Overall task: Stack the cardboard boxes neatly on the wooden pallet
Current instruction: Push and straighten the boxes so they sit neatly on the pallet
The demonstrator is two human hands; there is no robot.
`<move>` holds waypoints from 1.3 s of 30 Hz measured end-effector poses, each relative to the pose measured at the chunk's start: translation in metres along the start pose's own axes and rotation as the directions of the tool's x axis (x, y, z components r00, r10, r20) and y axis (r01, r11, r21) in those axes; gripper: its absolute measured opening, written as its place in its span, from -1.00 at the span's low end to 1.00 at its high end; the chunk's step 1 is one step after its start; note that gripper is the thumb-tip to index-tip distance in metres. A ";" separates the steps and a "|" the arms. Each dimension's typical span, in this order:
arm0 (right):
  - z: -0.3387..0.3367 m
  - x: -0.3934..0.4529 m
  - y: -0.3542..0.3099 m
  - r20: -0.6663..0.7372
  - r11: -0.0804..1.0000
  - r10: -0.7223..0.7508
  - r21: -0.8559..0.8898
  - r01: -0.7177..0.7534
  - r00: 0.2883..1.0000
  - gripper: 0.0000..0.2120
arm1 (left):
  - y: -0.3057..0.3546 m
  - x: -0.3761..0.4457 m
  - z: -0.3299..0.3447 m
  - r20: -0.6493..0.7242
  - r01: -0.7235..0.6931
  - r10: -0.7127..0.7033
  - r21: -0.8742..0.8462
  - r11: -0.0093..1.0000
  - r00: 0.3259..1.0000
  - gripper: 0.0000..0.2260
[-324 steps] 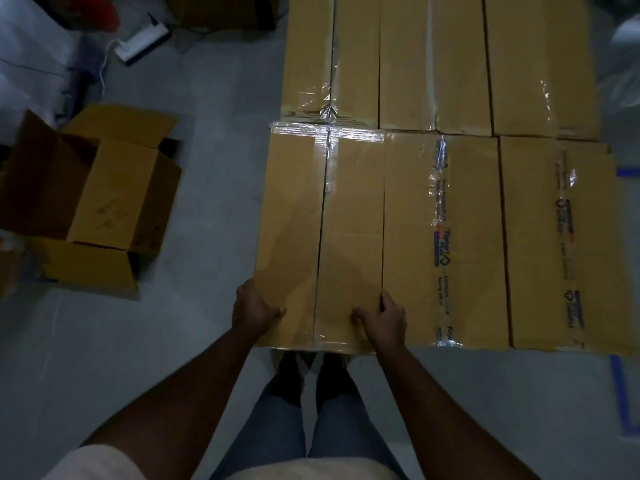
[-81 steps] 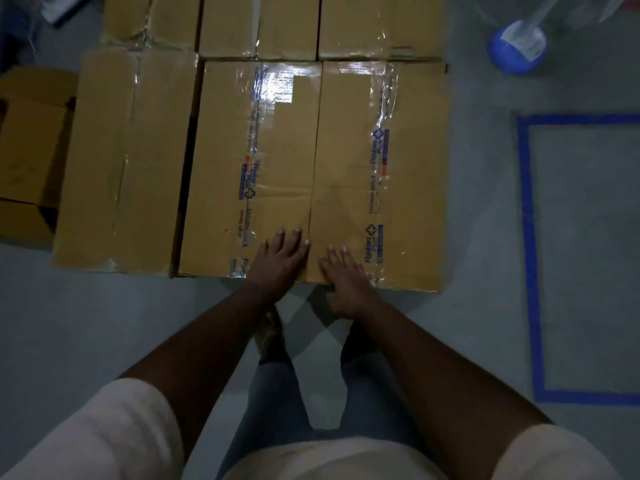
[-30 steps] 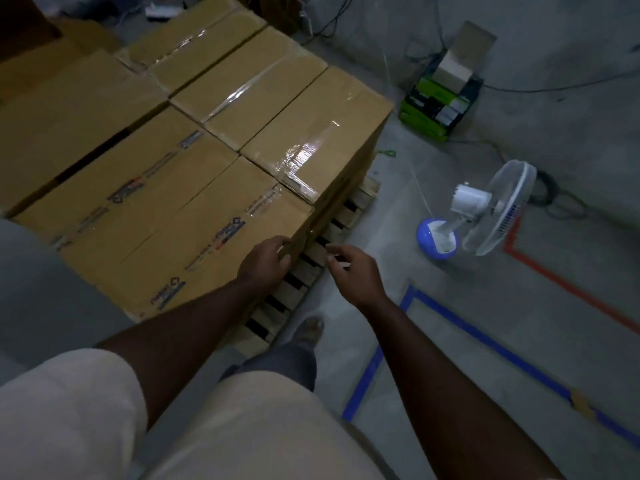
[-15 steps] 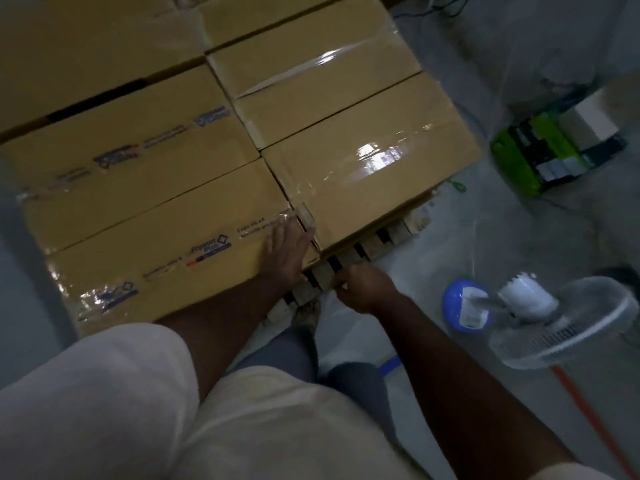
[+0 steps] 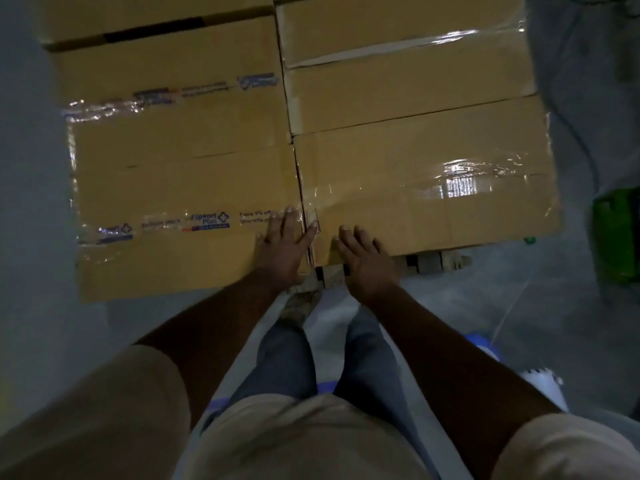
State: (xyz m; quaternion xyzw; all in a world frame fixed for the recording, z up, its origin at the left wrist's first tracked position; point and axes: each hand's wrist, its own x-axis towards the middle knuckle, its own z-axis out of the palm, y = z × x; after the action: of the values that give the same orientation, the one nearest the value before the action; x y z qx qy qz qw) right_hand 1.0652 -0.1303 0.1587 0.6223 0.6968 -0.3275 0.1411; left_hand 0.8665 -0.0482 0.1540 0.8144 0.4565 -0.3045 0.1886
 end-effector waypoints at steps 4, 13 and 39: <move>0.004 0.004 0.011 -0.037 0.997 -0.078 0.004 0.078 0.996 -0.24 | -0.003 -0.001 0.000 -0.016 0.000 0.000 -0.004 1.000 1.000 0.07; 0.002 0.003 0.010 -0.026 0.990 -0.134 -0.044 0.133 0.991 -0.20 | 0.006 -0.008 0.005 -0.069 0.064 -0.070 -0.090 0.994 0.995 0.10; -0.026 0.002 -0.064 -0.195 0.980 -0.039 0.186 0.076 0.980 -0.21 | -0.054 -0.058 0.012 -0.103 0.117 -0.137 -0.186 0.976 0.985 -0.08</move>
State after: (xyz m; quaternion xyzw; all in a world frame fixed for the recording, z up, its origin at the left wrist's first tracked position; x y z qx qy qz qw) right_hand 1.0093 -0.1134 0.1951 0.6410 0.6899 -0.3364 0.0032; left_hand 0.7930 -0.0641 0.1828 0.7795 0.5434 -0.2262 0.2145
